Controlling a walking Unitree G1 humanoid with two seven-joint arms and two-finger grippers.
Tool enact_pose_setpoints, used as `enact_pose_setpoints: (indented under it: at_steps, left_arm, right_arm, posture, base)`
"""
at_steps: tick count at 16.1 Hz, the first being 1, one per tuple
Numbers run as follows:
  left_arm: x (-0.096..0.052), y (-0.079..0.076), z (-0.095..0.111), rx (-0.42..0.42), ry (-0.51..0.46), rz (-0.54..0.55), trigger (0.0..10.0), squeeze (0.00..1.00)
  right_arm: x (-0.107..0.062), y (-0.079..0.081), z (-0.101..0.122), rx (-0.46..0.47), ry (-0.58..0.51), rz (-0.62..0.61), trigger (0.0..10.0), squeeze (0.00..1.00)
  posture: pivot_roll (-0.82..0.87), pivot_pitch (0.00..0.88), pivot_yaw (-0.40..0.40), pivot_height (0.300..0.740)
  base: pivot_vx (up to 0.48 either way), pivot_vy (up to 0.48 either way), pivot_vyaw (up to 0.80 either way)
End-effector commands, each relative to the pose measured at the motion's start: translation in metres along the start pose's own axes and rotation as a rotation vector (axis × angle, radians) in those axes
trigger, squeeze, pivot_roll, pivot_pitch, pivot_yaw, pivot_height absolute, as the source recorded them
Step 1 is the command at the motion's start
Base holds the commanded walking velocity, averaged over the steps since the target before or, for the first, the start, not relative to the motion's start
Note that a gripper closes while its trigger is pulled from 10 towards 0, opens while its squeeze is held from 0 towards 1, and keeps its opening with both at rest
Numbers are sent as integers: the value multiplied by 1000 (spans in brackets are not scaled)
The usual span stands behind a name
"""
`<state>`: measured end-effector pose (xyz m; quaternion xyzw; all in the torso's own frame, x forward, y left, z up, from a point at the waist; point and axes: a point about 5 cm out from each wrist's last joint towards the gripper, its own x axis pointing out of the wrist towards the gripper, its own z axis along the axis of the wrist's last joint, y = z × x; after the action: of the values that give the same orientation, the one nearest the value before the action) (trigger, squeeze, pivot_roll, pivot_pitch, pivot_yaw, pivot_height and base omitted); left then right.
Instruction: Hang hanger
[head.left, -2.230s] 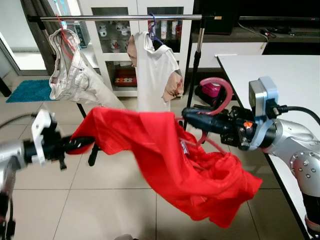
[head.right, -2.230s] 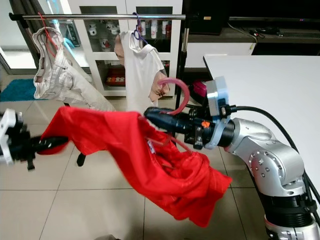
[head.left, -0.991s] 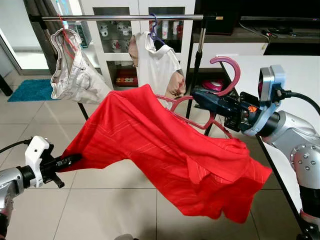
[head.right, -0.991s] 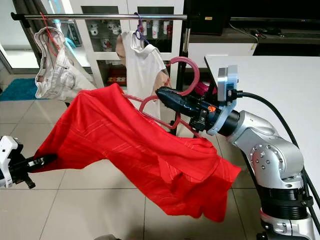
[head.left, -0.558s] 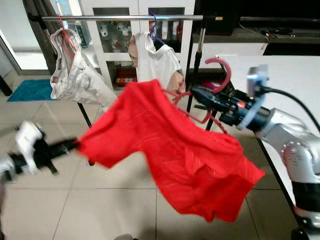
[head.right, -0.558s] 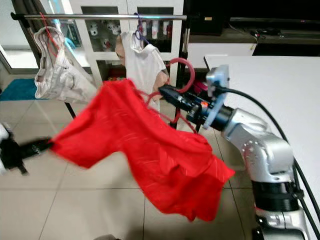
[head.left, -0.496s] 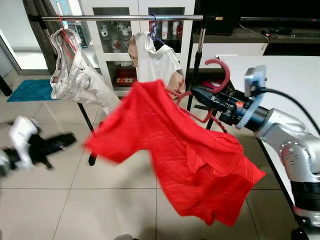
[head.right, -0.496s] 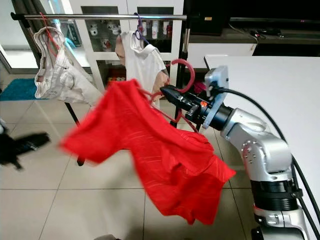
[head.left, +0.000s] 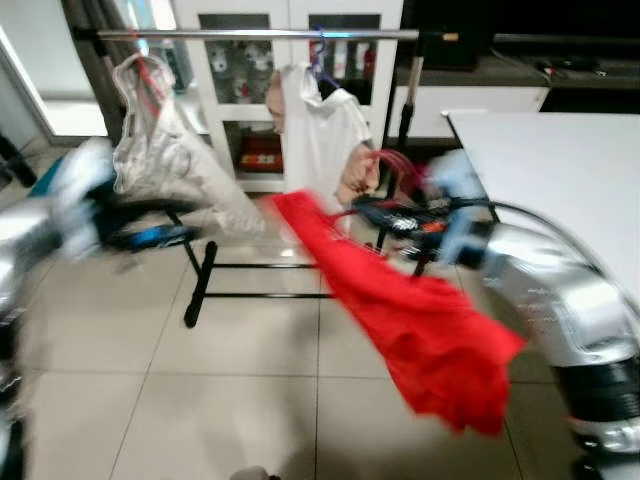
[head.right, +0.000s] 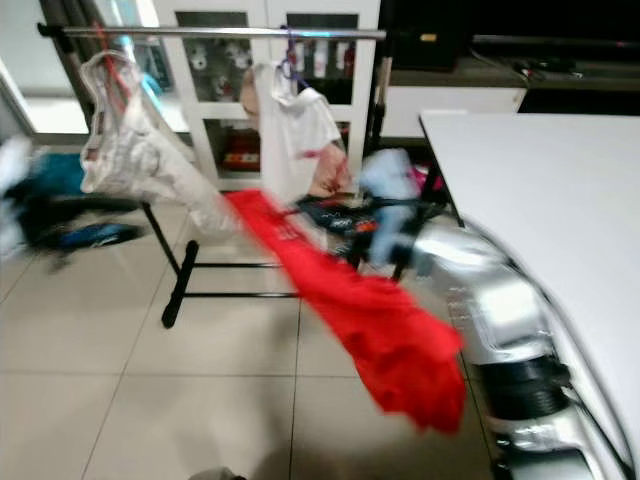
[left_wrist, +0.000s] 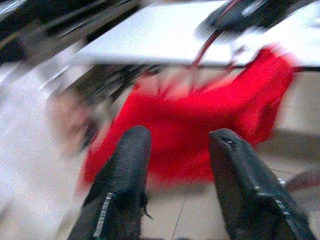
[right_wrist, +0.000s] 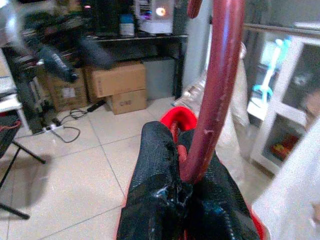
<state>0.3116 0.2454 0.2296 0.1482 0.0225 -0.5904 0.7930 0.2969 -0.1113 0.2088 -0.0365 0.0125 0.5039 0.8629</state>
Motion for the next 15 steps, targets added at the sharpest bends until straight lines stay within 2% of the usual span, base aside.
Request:
enact_pose_setpoints:
  at_steps: [1,2,4,5,6,9,11,13,14,15]
  left_arm:
    - [7,-3,-1,-7,15,-61,10000,1000]
    - [26,-1,10,19,-21,-148,10000,1000]
    - [46,1,20,46,-40,-238,10000,984]
    - [49,0,19,47,-30,-261,10000,439]
    - [53,-1,18,45,-20,-281,10000,0]
    - [67,0,7,24,30,-323,10000,0]
    - [75,1,-4,39,81,-331,10000,0]
    - [84,3,-7,65,81,-319,10000,0]
    - [95,3,-5,80,57,-315,10000,0]
    - [101,2,-4,81,49,-326,10000,0]
  right_arm:
    - [-2,-1,10,-58,-18,-6,0,0]
    - [2,4,13,-80,-17,20,0,0]
    - [5,10,15,-100,-17,57,0,0]
    - [5,11,15,-103,-18,66,0,0]
    - [5,12,15,-107,-18,72,0,0]
    - [8,19,18,-120,-32,127,0,0]
    - [9,24,20,-128,-40,164,0,0]
    - [11,28,21,-131,-44,184,0,0]
    - [12,32,20,-131,-40,208,0,0]
    - [13,34,19,-131,-37,220,0,0]
  posture:
    - [-118,0,79,740]
    - [-118,0,80,740]
    - [-120,0,83,740]
    - [-124,0,87,740]
    - [-123,0,86,740]
    - [-127,0,88,740]
    - [-127,0,88,740]
    - [-129,0,88,740]
    - [-136,0,90,740]
    - [-140,0,92,740]
  base:
    - [0,0,0]
    - [0,0,0]
    - [0,0,0]
    - [0,0,0]
    - [0,0,0]
    - [0,0,0]
    - [0,0,0]
    - [0,0,0]
    - [0,0,0]
    - [0,0,0]
